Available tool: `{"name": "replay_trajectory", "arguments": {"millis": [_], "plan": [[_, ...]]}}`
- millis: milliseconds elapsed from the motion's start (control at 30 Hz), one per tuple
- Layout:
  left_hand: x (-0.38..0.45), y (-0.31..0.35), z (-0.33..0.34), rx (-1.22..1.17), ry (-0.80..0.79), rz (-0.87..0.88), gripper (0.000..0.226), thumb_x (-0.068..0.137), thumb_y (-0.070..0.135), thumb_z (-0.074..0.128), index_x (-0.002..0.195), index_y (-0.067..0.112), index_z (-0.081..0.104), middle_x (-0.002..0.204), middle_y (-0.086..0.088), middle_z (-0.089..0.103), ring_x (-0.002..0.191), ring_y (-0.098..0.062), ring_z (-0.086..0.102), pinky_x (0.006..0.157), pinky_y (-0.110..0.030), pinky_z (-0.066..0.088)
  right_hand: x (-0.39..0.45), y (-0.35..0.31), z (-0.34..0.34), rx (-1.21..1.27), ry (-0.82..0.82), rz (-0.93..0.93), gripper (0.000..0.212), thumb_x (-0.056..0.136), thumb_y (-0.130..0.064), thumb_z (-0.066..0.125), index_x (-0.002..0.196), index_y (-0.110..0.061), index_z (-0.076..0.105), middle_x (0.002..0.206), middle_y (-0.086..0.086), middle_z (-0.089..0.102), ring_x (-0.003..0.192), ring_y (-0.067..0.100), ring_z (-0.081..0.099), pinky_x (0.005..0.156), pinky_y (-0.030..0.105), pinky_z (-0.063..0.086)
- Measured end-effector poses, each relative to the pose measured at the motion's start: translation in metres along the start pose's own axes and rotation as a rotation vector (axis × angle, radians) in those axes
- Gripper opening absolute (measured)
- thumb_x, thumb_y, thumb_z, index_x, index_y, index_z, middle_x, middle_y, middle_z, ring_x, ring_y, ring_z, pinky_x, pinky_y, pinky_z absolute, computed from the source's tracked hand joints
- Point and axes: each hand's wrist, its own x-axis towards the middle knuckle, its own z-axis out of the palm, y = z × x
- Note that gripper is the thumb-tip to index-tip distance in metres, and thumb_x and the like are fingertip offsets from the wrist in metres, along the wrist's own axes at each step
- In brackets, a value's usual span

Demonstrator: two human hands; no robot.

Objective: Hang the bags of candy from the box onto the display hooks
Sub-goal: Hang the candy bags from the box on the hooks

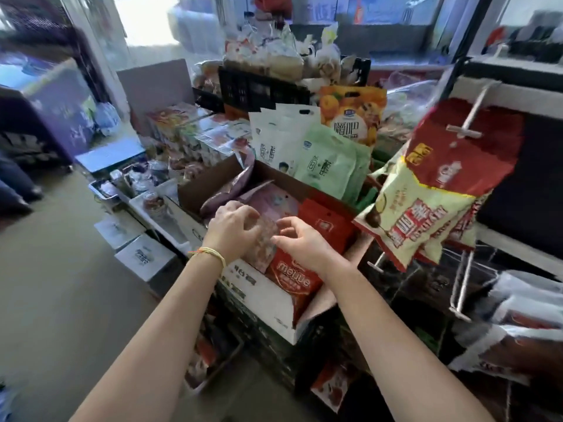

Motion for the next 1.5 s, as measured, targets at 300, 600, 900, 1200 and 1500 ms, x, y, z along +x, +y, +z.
{"name": "replay_trajectory", "arguments": {"millis": [300, 600, 900, 1200, 1500], "plan": [[0.133, -0.092, -0.025, 0.175, -0.369, -0.037, 0.070, 0.093, 0.050, 0.060, 0.147, 0.014, 0.033, 0.142, -0.019, 0.044, 0.130, -0.041, 0.046, 0.106, -0.049, 0.041, 0.154, -0.033, 0.032, -0.086, 0.053, 0.353, 0.068, 0.077, -0.046, 0.071, 0.129, -0.005, 0.057, 0.120, 0.012, 0.069, 0.101, 0.028, 0.071, 0.088, 0.053, 0.059], [0.158, -0.118, -0.014, 0.213, -0.571, 0.123, 0.071, 0.100, 0.046, 0.047, 0.157, 0.015, 0.018, 0.145, -0.024, 0.040, 0.129, -0.045, 0.050, 0.103, -0.047, 0.042, 0.186, -0.038, 0.067, -0.128, 0.168, 0.501, 0.035, 0.097, -0.039, 0.063, 0.075, -0.013, 0.055, 0.070, -0.001, 0.049, 0.064, 0.016, 0.052, 0.057, 0.024, 0.044], [0.156, -0.111, -0.012, 0.129, -0.505, 0.160, 0.066, 0.097, 0.058, 0.044, 0.144, 0.011, 0.039, 0.146, -0.018, 0.039, 0.132, -0.041, 0.041, 0.105, -0.049, 0.039, 0.173, -0.018, 0.075, 0.122, 0.489, 0.340, 0.023, 0.085, -0.016, 0.071, 0.069, -0.014, 0.054, 0.061, 0.000, 0.044, 0.058, 0.012, 0.039, 0.057, 0.030, 0.030], [0.125, -0.030, -0.004, -0.978, -0.367, 0.077, 0.102, 0.078, 0.050, 0.079, 0.155, 0.010, 0.025, 0.143, -0.008, 0.051, 0.126, -0.020, 0.054, 0.105, -0.037, 0.047, 0.028, -0.049, 0.020, 0.324, 0.604, -0.087, 0.024, 0.083, -0.017, 0.069, 0.064, -0.029, 0.060, 0.066, -0.010, 0.050, 0.065, 0.004, 0.044, 0.063, 0.018, 0.036], [-0.009, 0.103, -0.023, -1.498, -0.522, 0.203, 0.017, 0.063, 0.023, 0.091, 0.071, 0.015, 0.078, 0.076, -0.004, 0.075, 0.067, -0.019, 0.071, 0.071, -0.036, 0.058, -0.181, -0.025, -0.025, 0.544, 0.764, -0.248, 0.018, 0.080, -0.011, 0.061, 0.086, -0.024, 0.071, 0.089, 0.014, 0.068, 0.085, 0.030, 0.065, 0.076, 0.031, 0.047]]}}
